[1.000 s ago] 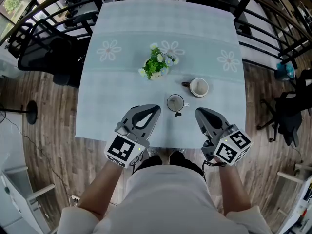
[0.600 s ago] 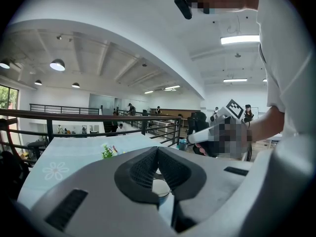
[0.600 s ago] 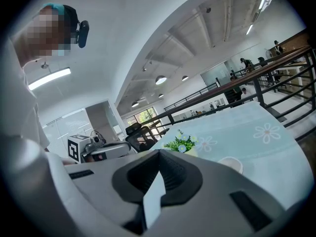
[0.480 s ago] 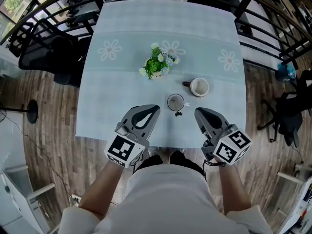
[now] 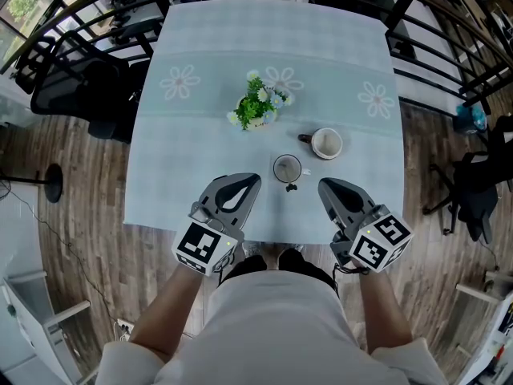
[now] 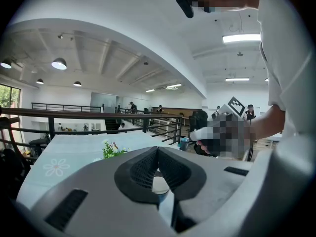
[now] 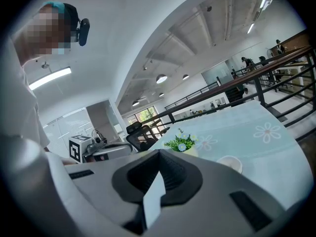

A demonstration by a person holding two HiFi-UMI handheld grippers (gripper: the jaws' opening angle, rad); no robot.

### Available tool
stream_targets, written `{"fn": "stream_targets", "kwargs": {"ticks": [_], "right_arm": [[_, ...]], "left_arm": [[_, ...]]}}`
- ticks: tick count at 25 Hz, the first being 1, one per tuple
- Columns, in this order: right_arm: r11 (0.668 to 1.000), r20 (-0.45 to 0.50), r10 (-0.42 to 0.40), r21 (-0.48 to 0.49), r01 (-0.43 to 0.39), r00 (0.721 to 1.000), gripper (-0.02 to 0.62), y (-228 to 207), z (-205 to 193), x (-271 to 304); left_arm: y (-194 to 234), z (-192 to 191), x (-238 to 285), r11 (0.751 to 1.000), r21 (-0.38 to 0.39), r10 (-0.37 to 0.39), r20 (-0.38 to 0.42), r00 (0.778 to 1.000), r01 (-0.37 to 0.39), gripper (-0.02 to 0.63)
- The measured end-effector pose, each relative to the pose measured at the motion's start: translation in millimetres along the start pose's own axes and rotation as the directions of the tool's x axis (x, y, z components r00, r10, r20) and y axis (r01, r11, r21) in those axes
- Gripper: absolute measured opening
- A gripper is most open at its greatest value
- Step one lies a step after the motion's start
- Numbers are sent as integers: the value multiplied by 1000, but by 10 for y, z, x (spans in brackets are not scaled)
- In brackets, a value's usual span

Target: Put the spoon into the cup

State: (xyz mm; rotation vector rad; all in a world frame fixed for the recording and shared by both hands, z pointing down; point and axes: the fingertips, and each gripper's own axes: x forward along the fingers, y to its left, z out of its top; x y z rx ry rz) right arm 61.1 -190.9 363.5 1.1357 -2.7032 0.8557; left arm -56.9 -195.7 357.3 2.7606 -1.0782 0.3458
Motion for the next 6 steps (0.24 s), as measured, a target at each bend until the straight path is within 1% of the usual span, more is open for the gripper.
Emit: {"fn": "stream_targets", "kwargs": {"ticks": [6], "right_arm": [[1000,-5,6,-4,-6,1000,23,-4,-8,-6]], "left_arm": [[-6,-10,25,1000,1,5,-5,1000,-5,21]]}}
